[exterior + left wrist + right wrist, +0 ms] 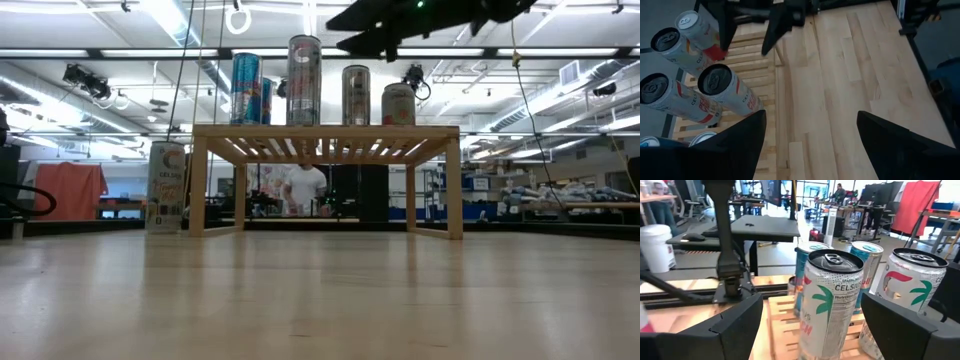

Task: Place canned beverage on shelf
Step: Put the white yellow soda can on the shelf aligned with the other white yellow soda can

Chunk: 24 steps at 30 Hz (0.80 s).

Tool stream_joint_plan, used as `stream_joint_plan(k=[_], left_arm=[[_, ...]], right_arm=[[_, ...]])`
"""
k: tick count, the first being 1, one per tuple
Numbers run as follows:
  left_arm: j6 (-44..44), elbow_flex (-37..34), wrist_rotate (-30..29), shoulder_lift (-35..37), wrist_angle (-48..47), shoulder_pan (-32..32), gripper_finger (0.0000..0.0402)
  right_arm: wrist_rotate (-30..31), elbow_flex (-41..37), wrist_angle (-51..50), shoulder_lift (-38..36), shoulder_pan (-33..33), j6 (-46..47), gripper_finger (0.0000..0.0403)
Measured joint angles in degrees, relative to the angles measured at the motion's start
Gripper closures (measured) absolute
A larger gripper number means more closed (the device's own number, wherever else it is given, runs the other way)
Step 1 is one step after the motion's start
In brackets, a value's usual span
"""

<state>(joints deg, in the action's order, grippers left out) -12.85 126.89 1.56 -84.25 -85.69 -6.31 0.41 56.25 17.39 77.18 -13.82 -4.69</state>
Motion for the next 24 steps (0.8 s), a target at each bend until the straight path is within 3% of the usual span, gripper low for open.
stream_joint_plan(k=[7,12,16,20,24], left_arm=[[1.9,0.0,-0.8,-0.1,-0.3,0.0,0.0088],[3.5,0.0,-1.0,-0.2,-3.0,0.0,0.0088],[6.6,-0.4,-5.3,-0.1,-4.2,0.0,0.0088],[9.5,-2.4,-7.0,-0.1,-4.3,0.0,0.0088],[10.7,-3.9,-6.9,0.0,-4.4,0.0,0.0088]], right_arm=[[-0.7,0.0,-2.8,-5.2,2.6,3.4,0.0055],[-4.7,0.0,-3.9,-7.1,3.7,6.5,0.0055],[-7.5,0.0,-7.5,-8.6,5.2,6.2,0.0055],[-7.4,0.0,-11.1,-9.5,7.0,4.6,0.0055],[-3.4,0.0,-11.7,-9.5,8.6,3.1,0.0055]])
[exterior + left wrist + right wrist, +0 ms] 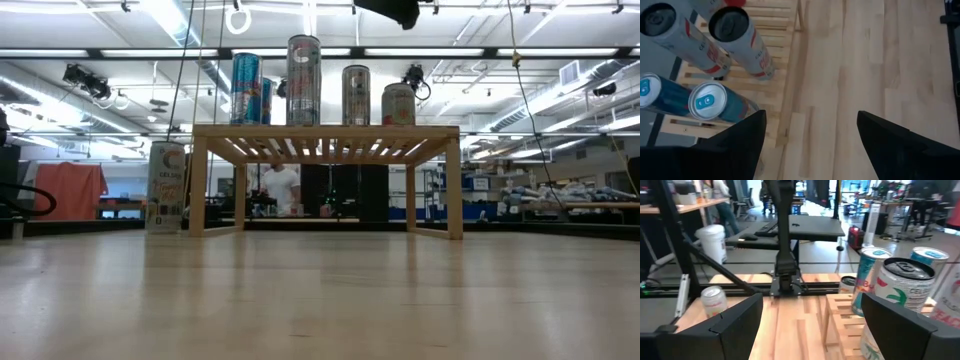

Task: Place canned beverage on shelf
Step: Put the white yellow soda can on the shelf aligned with the other white yellow soda can

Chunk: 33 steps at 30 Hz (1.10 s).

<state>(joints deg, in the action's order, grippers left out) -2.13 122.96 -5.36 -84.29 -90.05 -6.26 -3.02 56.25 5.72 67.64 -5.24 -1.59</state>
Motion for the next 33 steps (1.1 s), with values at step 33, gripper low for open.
stream_joint_plan(k=[33], left_arm=[[-0.5,-25.9,-6.4,6.2,0.0,-14.2,0.0088]], right_arm=[[3.3,0.0,-3.3,0.1,5.7,-0.1,0.0055]])
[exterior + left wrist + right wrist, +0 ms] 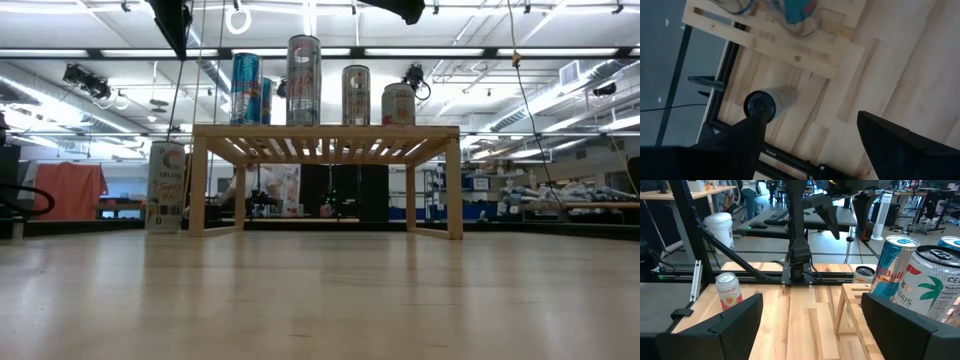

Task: Place canned beverage on shelf
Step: Put the white yellow soda can on the shelf aligned with the other white yellow soda can

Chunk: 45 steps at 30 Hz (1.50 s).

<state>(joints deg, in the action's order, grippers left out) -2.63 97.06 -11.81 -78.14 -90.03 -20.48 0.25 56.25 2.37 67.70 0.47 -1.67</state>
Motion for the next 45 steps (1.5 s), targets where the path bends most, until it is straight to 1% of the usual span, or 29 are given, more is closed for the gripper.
stream_joint_plan(k=[4,6,12,16,18,21,31,38,41,45], left_arm=[[-0.7,0.0,0.0,-0.6,0.0,-3.6,0.0088],[-0.5,0.0,-0.3,-1.2,0.1,-6.4,0.0088],[2.8,0.0,-0.7,-1.9,1.0,-15.0,0.0088],[3.8,0.0,-0.5,-2.2,1.5,-18.3,0.0088],[3.9,0.0,0.4,-2.2,1.4,-19.5,0.0088],[4.0,0.0,2.7,-3.4,1.5,-20.1,0.0088],[3.1,0.0,2.9,-7.9,1.3,-20.0,0.0088],[2.5,-0.2,2.6,-7.1,0.2,-21.2,0.0088],[3.4,-4.5,2.5,-3.4,0.6,-21.5,0.0088],[1.9,-14.9,2.7,4.4,2.2,-21.4,0.0088]], right_arm=[[0.0,0.0,0.0,0.0,0.0,0.0,0.0055],[0.0,0.0,0.0,0.0,0.1,0.0,0.0055],[0.1,0.0,0.1,-0.1,0.2,0.0,0.0055],[-0.1,0.0,0.1,-0.1,0.3,0.0,0.0055],[-0.1,0.0,0.1,-0.1,0.3,0.0,0.0055],[-0.1,0.0,0.1,-0.2,0.3,0.0,0.0055],[-0.3,0.0,-1.2,-0.2,0.3,0.0,0.0055],[-0.3,0.0,-3.3,-0.2,0.3,0.6,0.0055],[-0.3,0.0,-3.4,-0.2,0.3,0.5,0.0055],[-0.6,0.0,-3.3,-0.2,0.3,0.0,0.0055]])
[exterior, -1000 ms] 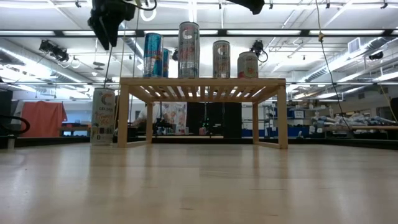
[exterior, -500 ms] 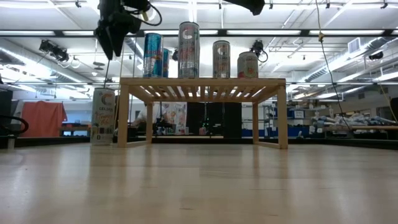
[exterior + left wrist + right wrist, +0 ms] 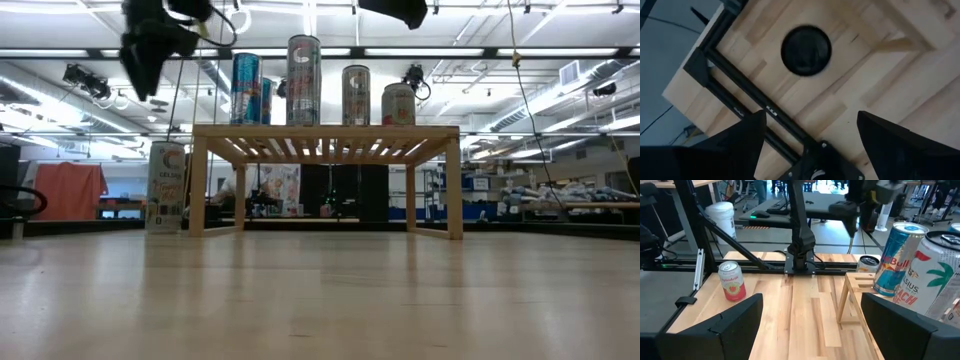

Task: Place canned beverage on shelf
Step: Put the white yellow soda can on the shelf aligned with the other white yellow soda can

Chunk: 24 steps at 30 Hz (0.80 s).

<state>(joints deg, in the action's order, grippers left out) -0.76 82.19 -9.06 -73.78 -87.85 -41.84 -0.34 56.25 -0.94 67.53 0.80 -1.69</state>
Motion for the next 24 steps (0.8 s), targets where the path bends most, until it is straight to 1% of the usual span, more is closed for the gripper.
stream_joint_plan(k=[3,7,10,13,17,24], left_arm=[[0.5,-4.3,1.7,4.7,3.6,0.0,0.0088],[0.1,-5.7,2.7,6.0,8.6,0.0,0.0088],[-1.2,-5.9,3.0,4.2,11.3,-0.5,0.0088],[-2.4,-5.9,3.1,1.6,11.4,-0.8,0.0088],[-4.1,-5.9,5.1,-0.3,12.2,-1.5,0.0088],[-4.8,-5.9,5.1,-2.8,12.9,-3.4,0.0088]], right_arm=[[0.0,0.0,0.9,0.0,0.0,-0.7,0.0055],[0.0,0.0,2.7,0.0,0.0,-1.0,0.0055],[0.0,0.0,3.3,0.0,0.0,-1.0,0.0055],[0.0,0.0,3.3,0.0,0.0,-0.9,0.0055],[0.0,0.0,3.3,0.0,0.0,-0.1,0.0055],[-0.2,0.0,3.3,0.0,0.0,0.2,0.0055]])
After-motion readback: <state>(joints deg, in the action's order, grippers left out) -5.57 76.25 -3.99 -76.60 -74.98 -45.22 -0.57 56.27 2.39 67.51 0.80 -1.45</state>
